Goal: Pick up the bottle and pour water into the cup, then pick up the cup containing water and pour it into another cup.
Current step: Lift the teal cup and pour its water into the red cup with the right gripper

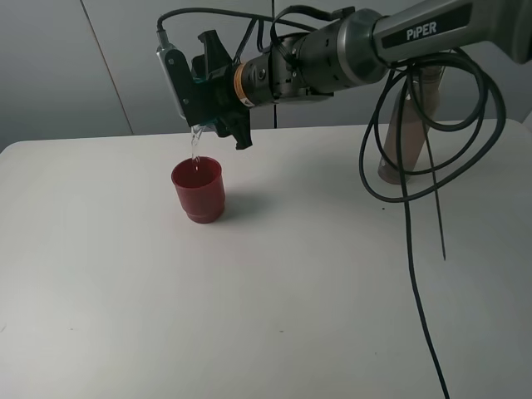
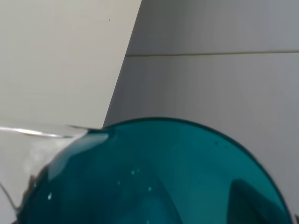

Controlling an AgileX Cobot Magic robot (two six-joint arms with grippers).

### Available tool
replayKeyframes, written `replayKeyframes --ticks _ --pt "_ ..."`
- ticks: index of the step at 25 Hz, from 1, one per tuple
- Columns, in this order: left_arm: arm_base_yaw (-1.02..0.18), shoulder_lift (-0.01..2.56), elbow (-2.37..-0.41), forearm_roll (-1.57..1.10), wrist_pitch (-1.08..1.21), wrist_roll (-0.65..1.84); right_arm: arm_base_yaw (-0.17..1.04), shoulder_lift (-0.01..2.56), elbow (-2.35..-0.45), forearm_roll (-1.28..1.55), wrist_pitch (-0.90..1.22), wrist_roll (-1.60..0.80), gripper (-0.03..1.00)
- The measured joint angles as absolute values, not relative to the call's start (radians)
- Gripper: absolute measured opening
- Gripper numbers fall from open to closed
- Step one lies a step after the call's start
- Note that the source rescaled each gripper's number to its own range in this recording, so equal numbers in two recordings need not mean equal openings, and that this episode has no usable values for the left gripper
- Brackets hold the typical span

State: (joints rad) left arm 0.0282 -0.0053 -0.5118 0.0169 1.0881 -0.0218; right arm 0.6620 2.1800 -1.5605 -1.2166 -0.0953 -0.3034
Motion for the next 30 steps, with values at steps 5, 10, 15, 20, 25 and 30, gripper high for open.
replayKeyframes --ticks 5,10,15,20,25,30 --pt "0.028 -0.005 -0.512 0.017 1.088 -0.022 0.664 2.18 -1.561 -1.217 -0.098 -0.35 0.05" --pt "0.028 -0.005 -0.512 0.017 1.088 -0.022 0.664 2.18 -1.561 -1.217 -0.098 -0.401 0.05" --pt "0.028 -0.005 -0.512 0.017 1.088 -0.022 0.664 2.18 -1.561 -1.217 -0.098 -0.481 0.05" --pt "0.028 -0.005 -0.512 0.017 1.088 -0.022 0.664 2.18 -1.561 -1.215 -0.098 -0.519 0.05" --pt "0.028 -0.005 -0.512 0.017 1.088 -0.022 0.664 2.18 -1.561 -1.215 -0.098 -0.555 0.05" --pt "0.028 -0.005 -0.512 0.017 1.088 -0.022 0.664 2.18 -1.561 -1.215 -0.125 -0.588 0.05"
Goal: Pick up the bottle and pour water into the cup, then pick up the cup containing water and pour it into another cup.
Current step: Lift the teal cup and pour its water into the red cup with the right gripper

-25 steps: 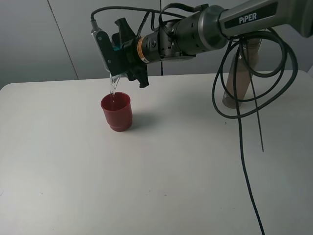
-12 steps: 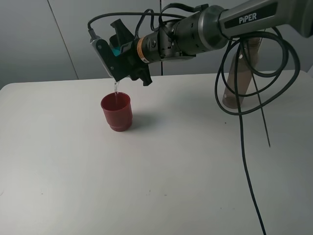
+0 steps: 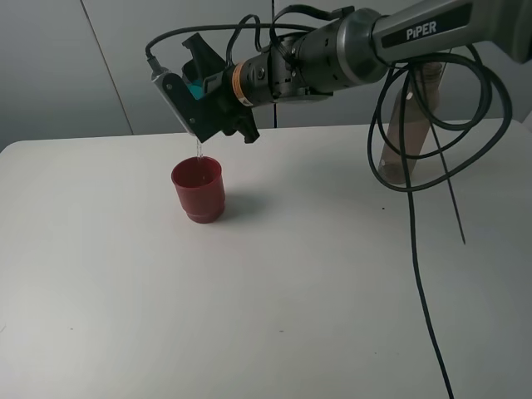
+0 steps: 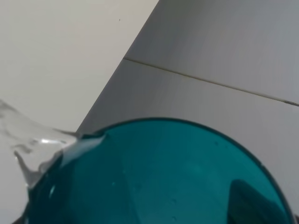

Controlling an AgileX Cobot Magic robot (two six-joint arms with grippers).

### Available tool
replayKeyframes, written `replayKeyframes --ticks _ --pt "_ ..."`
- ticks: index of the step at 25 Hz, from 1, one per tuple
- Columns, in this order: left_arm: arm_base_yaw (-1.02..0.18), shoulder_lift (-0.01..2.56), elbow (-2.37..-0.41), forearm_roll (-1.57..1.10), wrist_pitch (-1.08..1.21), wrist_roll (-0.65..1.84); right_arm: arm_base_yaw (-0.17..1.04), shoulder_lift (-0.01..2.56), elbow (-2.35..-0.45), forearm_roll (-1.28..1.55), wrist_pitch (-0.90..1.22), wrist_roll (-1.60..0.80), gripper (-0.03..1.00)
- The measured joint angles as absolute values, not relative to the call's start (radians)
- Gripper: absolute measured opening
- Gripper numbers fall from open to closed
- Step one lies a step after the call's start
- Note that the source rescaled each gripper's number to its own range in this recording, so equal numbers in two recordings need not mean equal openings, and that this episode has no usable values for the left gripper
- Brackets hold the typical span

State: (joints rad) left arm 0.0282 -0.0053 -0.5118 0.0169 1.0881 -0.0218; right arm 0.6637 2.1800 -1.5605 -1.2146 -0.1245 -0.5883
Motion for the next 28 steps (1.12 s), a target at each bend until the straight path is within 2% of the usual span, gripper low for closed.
replayKeyframes --ticks 19,28 --pt "0.028 -0.005 -0.512 0.017 1.088 -0.022 0.666 2.18 -1.561 -1.215 -0.151 -0.791 0.05" --pt "0.028 -0.005 -0.512 0.017 1.088 -0.022 0.666 2.18 -1.561 -1.215 -0.154 -0.81 0.05"
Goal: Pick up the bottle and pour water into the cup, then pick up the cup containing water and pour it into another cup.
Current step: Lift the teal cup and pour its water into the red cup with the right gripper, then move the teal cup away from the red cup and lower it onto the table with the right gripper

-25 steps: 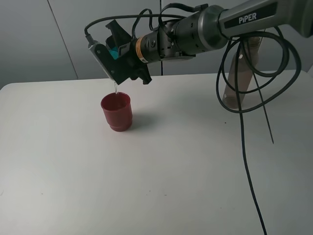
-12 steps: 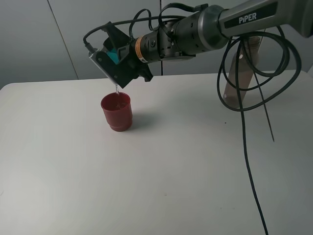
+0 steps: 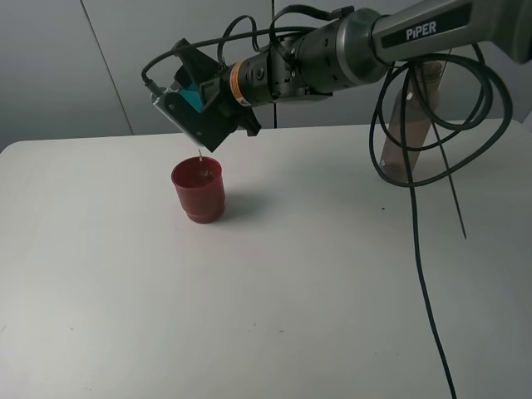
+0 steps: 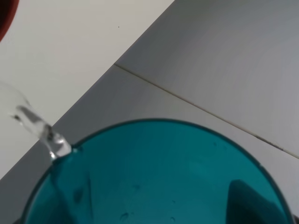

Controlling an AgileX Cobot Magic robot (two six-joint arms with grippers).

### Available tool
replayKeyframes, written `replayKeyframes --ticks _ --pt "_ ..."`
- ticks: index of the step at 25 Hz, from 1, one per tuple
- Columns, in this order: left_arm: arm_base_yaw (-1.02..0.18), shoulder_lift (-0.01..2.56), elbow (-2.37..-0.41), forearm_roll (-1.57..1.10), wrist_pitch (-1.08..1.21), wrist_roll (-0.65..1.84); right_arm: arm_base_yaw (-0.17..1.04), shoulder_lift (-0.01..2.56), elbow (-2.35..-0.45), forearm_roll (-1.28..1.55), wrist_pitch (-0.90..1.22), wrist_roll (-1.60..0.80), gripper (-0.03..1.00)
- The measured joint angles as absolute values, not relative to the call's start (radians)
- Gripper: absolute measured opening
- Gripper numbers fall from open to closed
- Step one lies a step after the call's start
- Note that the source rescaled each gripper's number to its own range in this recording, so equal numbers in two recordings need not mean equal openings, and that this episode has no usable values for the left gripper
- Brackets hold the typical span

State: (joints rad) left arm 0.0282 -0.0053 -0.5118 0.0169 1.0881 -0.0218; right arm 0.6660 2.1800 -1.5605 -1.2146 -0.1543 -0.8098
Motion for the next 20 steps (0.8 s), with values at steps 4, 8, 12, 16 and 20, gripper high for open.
replayKeyframes --ticks 4,8,12,16,20 --pt "0.028 -0.005 -0.512 0.017 1.088 -0.022 0.666 2.18 -1.561 -1.215 -0.156 -0.813 0.05" --pt "0.028 -0.005 -0.512 0.017 1.088 -0.022 0.666 2.18 -1.561 -1.19 -0.156 -0.772 0.05" --pt "0.028 -0.005 -0.512 0.017 1.088 -0.022 0.666 2.18 -1.561 -1.129 -0.172 -0.563 0.05" --pt "0.028 -0.005 -0.512 0.017 1.088 -0.022 0.666 2.163 -1.561 -1.03 -0.165 -0.245 0.05" --pt "0.028 -0.005 -0.512 0.017 1.088 -0.022 0.666 2.119 -1.561 -0.954 -0.097 0.099 0.05"
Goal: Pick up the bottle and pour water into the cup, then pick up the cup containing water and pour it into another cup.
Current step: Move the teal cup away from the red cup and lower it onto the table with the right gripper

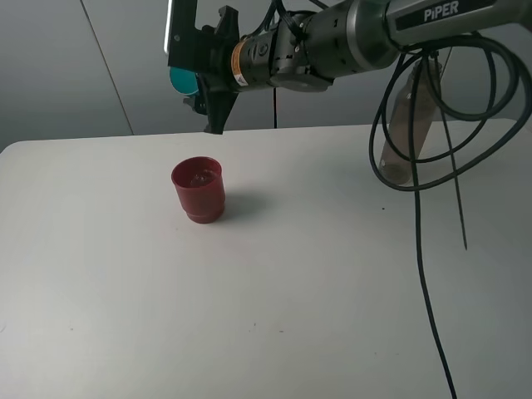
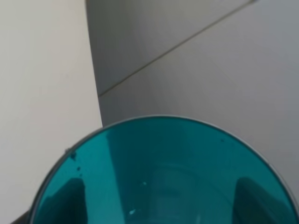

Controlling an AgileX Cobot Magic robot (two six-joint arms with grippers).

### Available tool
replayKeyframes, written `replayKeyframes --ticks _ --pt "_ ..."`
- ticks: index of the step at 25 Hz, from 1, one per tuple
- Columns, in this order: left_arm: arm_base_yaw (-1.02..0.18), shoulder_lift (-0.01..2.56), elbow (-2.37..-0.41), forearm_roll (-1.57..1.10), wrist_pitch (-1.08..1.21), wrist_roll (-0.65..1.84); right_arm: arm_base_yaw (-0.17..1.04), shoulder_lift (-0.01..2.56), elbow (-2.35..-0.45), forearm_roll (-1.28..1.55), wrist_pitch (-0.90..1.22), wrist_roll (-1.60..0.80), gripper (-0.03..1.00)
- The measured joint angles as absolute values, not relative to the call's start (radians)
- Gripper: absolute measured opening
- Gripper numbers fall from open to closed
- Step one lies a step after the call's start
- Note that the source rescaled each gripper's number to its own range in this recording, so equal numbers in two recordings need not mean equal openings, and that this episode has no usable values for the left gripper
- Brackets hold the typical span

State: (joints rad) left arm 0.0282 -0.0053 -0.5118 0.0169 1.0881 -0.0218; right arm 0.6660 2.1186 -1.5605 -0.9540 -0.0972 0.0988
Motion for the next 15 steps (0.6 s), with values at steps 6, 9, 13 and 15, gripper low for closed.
replayKeyframes --ticks 6,9,13,15 --pt "0.028 -0.005 -0.512 0.017 1.088 -0.022 0.666 2.045 -1.519 -0.831 -0.01 0.313 0.05" --pt "0.028 -0.005 -0.512 0.017 1.088 -0.022 0.664 1.991 -1.447 -0.727 -0.006 0.326 0.05" --pt "0.028 -0.005 -0.512 0.017 1.088 -0.022 0.645 1.915 -1.331 -0.582 0.0 0.328 0.05" --pt "0.028 -0.005 -0.512 0.017 1.088 -0.022 0.627 1.881 -1.277 -0.523 0.0 0.328 0.05"
